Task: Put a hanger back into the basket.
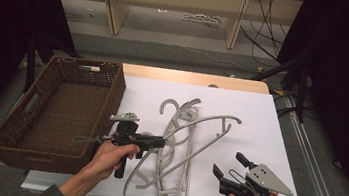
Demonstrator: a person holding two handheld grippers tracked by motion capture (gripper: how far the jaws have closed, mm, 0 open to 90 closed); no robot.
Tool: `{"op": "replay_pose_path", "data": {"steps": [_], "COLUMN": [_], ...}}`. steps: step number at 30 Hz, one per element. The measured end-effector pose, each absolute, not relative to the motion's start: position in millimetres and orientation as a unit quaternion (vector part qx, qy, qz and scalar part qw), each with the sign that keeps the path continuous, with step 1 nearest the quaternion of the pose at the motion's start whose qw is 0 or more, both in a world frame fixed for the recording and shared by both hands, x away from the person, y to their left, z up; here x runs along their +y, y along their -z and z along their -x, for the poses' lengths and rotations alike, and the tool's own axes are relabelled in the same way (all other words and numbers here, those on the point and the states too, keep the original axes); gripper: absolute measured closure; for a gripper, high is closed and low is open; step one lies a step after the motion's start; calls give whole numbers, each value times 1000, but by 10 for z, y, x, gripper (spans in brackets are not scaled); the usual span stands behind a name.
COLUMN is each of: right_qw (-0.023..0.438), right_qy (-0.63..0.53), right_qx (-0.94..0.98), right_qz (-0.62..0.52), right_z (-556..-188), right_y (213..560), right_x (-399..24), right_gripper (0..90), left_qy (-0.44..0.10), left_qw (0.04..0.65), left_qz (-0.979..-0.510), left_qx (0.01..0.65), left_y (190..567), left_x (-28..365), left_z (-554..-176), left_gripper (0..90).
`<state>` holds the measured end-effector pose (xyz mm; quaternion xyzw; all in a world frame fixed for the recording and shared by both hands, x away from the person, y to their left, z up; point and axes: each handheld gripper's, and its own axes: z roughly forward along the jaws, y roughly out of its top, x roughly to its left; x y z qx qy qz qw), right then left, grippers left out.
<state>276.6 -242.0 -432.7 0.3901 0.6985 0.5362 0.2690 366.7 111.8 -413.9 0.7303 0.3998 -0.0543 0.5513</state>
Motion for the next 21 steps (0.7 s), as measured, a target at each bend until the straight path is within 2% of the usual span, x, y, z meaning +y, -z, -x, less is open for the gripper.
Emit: {"op": "replay_pose_path", "data": {"steps": [10, 15, 21], "right_qw": [270, 271, 273], "right_qy": [-535, -527, -528], "right_qx": [699, 703, 701], "right_qz": [-391, -393, -393], "right_z": [-2763, -2757, -2761], "right_y": [4327, 4319, 4325], "right_x": [-2423, -2434, -2427], "right_gripper": [181, 181, 181], "left_qy": [15, -31, -66], "left_qw": [579, 589, 576], "left_qz": [-714, -708, -715], "left_qx": [393, 389, 390], "left_y": [3650, 3301, 3128], "left_x": [1333, 1630, 1893], "left_z": [-3702, -3687, -3659], "left_gripper": [795, 792, 792]}}
